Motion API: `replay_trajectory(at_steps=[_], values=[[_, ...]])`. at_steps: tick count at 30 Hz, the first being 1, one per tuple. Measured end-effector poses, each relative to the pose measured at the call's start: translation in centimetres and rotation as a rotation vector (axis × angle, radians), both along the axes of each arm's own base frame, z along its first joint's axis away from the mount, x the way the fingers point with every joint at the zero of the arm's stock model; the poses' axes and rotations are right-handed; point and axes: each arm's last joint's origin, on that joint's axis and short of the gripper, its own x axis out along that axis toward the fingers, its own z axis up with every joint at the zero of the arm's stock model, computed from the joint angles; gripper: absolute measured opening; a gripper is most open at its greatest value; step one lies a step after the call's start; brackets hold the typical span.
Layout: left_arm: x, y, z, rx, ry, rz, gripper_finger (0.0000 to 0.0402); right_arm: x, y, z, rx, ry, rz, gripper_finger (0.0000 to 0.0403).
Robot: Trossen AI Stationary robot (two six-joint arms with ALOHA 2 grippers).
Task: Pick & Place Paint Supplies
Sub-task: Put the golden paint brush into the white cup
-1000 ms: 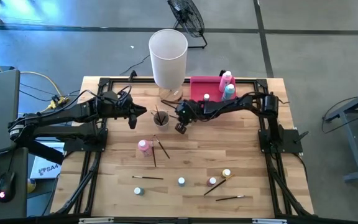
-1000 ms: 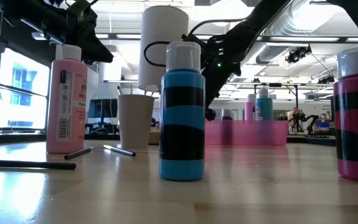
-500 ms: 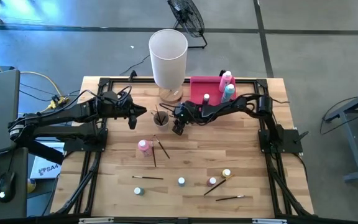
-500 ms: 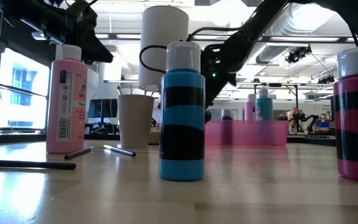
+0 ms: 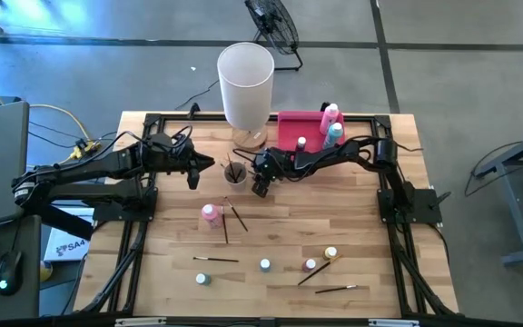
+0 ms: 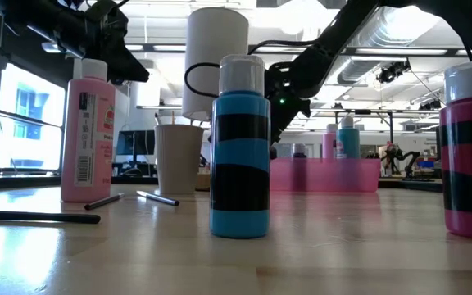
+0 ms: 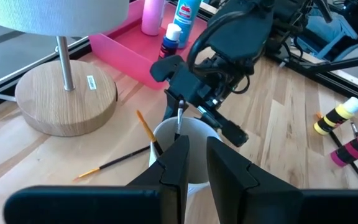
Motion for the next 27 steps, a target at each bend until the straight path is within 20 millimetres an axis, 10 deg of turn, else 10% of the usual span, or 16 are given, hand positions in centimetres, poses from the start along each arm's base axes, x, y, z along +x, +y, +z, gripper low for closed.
replay_trajectory(at_steps=[27], values=[[0.0, 0.0, -0.01, -0.001, 0.001, 0.0, 0.0054, -0.43, 0.26, -0.41, 0.007, 0.061, -0.028, 0.0005]])
